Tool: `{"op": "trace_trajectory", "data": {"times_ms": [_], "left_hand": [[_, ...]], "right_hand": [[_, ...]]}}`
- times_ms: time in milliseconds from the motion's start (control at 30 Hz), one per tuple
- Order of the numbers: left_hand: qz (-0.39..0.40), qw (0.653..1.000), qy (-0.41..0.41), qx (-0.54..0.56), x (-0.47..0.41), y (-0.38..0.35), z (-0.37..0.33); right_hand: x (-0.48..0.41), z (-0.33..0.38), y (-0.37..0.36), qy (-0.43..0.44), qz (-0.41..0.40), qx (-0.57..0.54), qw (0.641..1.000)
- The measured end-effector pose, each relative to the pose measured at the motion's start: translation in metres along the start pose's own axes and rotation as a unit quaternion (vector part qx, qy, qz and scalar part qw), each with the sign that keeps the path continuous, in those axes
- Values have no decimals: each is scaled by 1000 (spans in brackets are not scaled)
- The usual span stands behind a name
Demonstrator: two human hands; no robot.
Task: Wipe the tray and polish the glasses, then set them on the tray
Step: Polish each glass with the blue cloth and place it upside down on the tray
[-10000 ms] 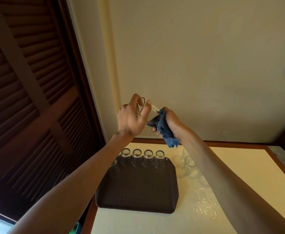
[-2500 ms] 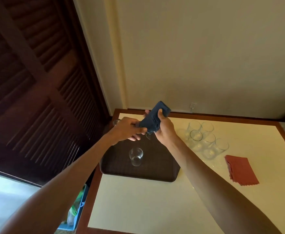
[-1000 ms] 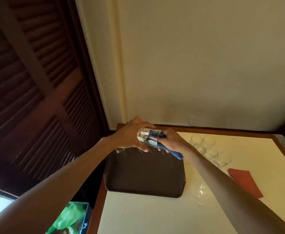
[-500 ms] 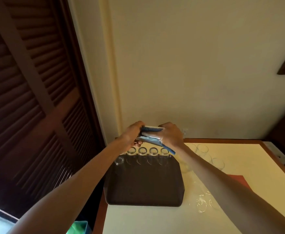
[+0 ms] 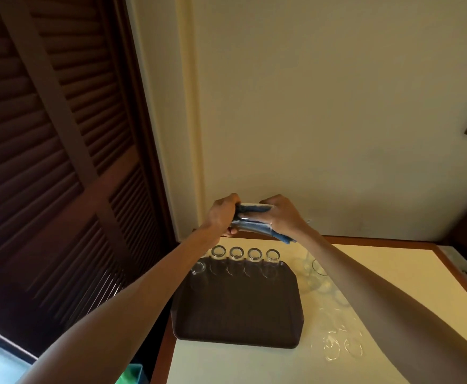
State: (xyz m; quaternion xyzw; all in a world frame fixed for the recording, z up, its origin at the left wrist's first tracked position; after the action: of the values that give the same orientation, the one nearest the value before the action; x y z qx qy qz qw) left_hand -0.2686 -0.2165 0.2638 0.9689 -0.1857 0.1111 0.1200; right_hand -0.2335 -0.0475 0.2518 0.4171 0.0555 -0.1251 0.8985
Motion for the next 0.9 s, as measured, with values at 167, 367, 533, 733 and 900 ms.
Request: {"op": "trace_trajectory", "data": {"times_ms": [167, 367, 533, 733, 900], "left_hand": [[147, 984, 7, 95, -7, 15, 5], [171, 977, 103, 73, -7, 9, -7], [76, 994, -64, 42, -3, 2, -18], [-13, 948, -317, -40, 0, -2, -23], [156, 981, -52, 103, -4, -1, -16]], "right_hand": [[9, 21, 16, 154, -91, 246, 953], [7, 30, 19, 299, -149, 284, 899], [3, 15, 16, 130, -85, -27, 987], [12, 18, 5, -143, 210, -281, 925], [-6, 8, 24, 38, -44, 162, 985]]}}
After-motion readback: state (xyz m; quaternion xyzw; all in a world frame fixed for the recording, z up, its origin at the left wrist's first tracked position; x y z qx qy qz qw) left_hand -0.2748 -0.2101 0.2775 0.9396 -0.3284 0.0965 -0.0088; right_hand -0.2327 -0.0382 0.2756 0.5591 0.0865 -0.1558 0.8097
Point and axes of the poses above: each hand's wrist, its own x-axis away from the middle knuckle, its own y-axis out of the back of the hand, z = x × y, the point moved 2 cm from there along -x, towards the middle knuckle, and after that the axes turned 1 degree about y, right-handed, at the moved point
